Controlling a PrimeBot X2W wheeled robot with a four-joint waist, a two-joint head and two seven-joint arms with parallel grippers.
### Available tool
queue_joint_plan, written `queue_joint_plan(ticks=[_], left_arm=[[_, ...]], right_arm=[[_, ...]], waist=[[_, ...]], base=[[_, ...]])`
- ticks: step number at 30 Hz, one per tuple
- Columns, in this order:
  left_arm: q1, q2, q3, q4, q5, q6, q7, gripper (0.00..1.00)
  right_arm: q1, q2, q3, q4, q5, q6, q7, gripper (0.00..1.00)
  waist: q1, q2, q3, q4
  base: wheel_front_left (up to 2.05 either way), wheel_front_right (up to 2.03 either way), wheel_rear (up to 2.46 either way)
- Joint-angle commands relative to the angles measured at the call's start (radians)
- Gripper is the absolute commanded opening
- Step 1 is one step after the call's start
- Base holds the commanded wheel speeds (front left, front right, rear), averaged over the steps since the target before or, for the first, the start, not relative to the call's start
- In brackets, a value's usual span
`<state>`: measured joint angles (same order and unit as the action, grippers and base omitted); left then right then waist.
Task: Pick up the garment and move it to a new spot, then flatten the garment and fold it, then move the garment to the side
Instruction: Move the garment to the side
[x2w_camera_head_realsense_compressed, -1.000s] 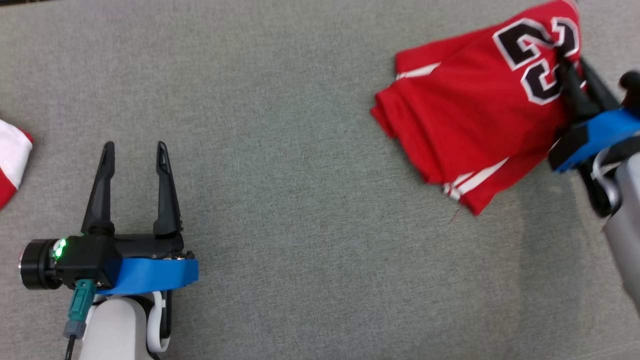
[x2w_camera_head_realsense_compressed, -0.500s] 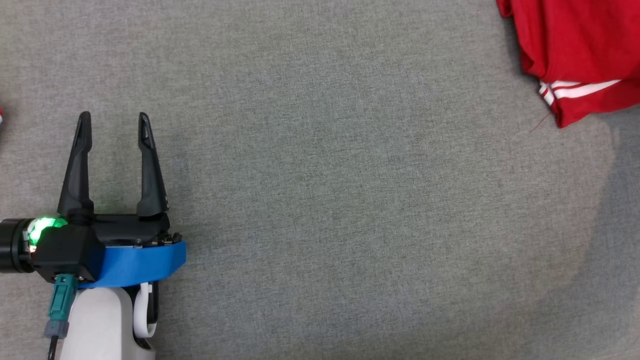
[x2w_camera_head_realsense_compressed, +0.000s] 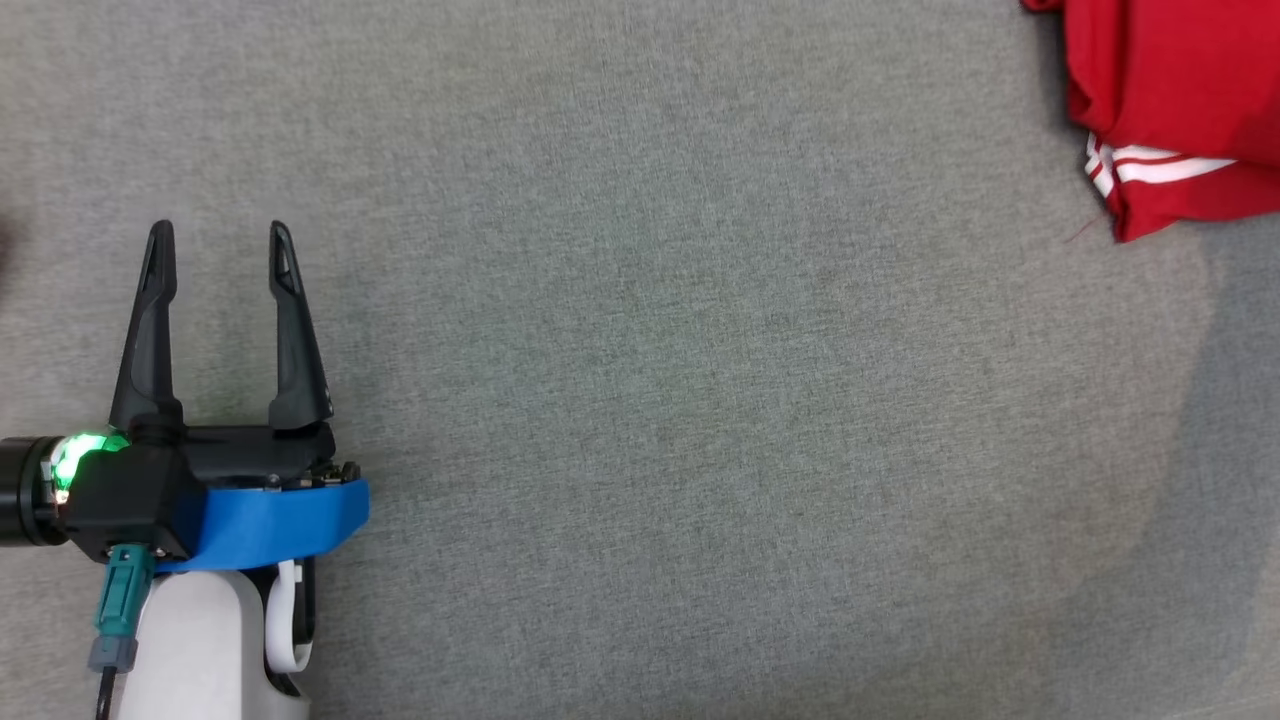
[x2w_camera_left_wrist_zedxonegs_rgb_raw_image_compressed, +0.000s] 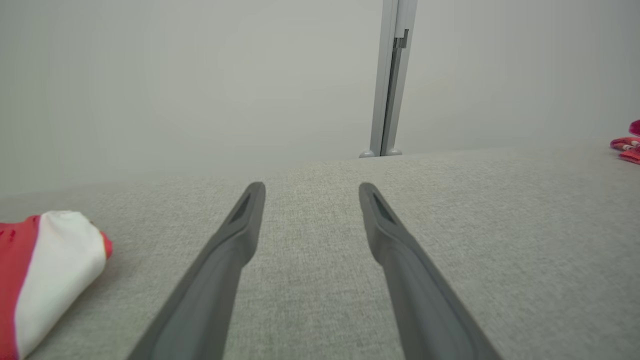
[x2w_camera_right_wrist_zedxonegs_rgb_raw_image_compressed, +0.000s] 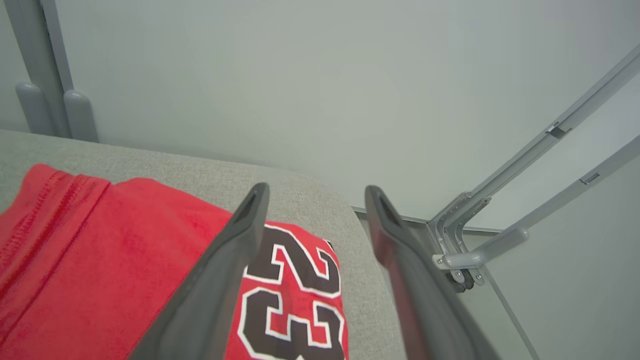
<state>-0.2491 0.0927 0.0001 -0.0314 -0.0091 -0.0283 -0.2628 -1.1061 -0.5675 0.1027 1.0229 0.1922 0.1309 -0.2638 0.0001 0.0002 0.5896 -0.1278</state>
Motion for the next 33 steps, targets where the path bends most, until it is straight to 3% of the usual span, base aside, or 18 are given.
queue_joint_plan(ticks=[1, 9, 17, 24, 33], left_arm=[[0.004, 0.000, 0.004, 0.006, -0.007, 0.003, -0.002, 1.00], [0.075, -0.016, 0.014, 0.049, -0.037, 0.010, -0.003, 1.00], [0.168, -0.029, 0.030, 0.096, -0.059, 0.005, -0.002, 1.00], [0.231, -0.036, 0.040, 0.132, -0.069, 0.000, -0.002, 1.00], [0.293, -0.041, 0.049, 0.162, -0.078, -0.004, -0.002, 1.00]], right_arm=[[0.008, 0.003, -0.028, -0.030, -0.009, 0.000, -0.001, 1.00], [0.160, 0.091, -0.068, -0.223, -0.022, 0.000, -0.001, 1.00], [0.332, 0.177, 0.016, -0.377, -0.017, 0.000, -0.001, 1.00], [0.483, 0.257, 0.076, -0.451, 0.026, 0.000, -0.001, 1.00], [0.707, 0.302, 0.082, -0.530, 0.067, 0.000, -0.001, 1.00]], waist=[[-0.0001, -0.0002, -0.022, -0.001], [-0.0001, -0.0002, -0.169, 0.015], [-0.0001, -0.0002, -0.317, 0.055], [-0.0001, -0.0002, -0.419, 0.093], [-0.0001, -0.0002, -0.511, 0.135]], base=[[0.00, 0.00, 0.00], [0.00, 0.00, 0.00], [0.00, 0.00, 0.00], [0.00, 0.00, 0.00], [0.00, 0.00, 0.00]])
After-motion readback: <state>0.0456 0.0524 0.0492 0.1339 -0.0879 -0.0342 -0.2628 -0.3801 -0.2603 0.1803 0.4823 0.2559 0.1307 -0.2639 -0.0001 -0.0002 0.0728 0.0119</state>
